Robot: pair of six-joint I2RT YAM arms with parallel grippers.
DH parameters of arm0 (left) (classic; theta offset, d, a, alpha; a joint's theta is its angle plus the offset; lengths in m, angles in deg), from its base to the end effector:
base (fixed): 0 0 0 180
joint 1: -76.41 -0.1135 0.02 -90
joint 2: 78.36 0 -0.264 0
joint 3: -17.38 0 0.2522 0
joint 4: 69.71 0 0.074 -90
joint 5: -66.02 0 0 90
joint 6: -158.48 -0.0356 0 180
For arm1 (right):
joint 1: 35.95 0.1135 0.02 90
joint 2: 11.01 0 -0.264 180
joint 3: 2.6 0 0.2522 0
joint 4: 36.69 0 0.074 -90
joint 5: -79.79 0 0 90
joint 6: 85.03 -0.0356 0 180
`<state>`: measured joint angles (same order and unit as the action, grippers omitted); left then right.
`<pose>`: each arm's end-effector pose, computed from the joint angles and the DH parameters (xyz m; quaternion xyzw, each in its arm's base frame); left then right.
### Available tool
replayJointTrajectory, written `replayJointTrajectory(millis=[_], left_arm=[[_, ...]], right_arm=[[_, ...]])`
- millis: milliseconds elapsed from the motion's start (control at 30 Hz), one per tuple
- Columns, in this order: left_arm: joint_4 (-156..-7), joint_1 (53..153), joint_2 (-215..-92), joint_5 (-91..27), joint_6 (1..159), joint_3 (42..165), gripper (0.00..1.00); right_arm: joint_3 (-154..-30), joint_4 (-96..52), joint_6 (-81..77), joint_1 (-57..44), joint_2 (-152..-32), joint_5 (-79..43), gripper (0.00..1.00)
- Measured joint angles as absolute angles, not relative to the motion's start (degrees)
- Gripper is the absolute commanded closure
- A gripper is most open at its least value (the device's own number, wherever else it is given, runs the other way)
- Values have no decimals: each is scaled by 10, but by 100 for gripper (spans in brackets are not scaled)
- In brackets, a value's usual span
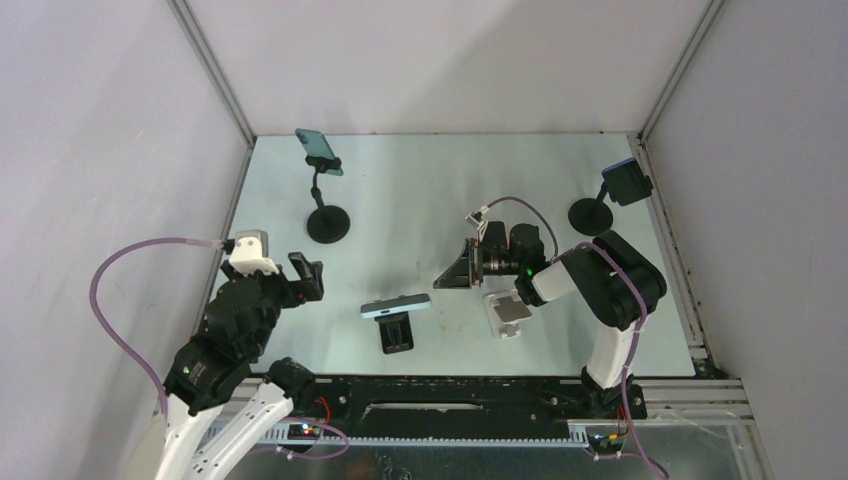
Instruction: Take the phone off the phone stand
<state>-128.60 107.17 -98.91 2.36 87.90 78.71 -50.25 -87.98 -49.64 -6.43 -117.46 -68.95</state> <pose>0.0634 -0.0194 0.3380 -0.0552 0.7976 -0.0753 0.5959 0.2609 0.1827 0.1389 -0.1733 0.7098 0.6587 0.1795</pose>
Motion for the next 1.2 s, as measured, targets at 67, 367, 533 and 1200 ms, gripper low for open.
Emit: replayJointTrajectory(millis=[67, 367, 533, 1200], left_arm=[[-1286, 1072, -990, 24, 879, 787, 2], [-1286, 1072, -990, 24, 879, 787, 2], [-1286, 1072, -990, 24, 879, 787, 2], [-1286, 1072, -1013, 24, 879, 787, 2]], right_arm=[[-501, -900, -507, -63, -1179, -691, 1], [-501, -911, -489, -49, -1179, -692, 1], [-502, -873, -451, -48, -1179, -692, 1], [-572, -717, -334, -38, -1179, -747, 1]])
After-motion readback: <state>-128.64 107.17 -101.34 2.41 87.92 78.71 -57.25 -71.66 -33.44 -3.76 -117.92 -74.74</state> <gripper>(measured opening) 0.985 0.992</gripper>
